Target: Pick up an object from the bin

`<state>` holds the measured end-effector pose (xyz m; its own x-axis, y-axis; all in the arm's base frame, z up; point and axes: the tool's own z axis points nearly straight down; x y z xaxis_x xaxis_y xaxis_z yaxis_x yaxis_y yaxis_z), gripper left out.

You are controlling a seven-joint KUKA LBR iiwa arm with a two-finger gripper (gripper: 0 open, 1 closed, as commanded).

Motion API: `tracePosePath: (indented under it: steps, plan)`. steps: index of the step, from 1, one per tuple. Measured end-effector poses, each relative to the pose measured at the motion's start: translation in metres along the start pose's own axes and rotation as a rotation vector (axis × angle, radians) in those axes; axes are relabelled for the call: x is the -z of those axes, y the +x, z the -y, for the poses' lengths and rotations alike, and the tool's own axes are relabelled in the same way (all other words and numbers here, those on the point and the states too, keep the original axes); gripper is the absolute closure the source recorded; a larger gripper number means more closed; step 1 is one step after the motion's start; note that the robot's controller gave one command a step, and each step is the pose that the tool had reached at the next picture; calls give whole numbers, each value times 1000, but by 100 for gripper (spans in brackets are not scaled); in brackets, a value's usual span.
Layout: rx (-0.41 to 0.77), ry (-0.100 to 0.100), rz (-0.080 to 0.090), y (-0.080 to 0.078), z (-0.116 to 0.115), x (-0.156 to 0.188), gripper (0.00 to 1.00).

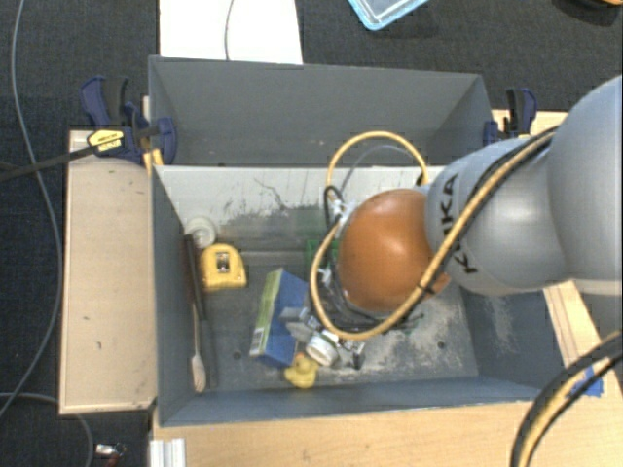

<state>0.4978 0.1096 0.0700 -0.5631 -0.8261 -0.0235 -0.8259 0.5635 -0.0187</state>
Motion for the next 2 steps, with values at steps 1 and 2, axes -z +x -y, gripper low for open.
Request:
tracePosePath:
  steps: [1, 2]
  plan:
    - [27, -2, -4, 2, 0, 4, 100]
    - [23, -7, -7, 2, -1, 31, 100]
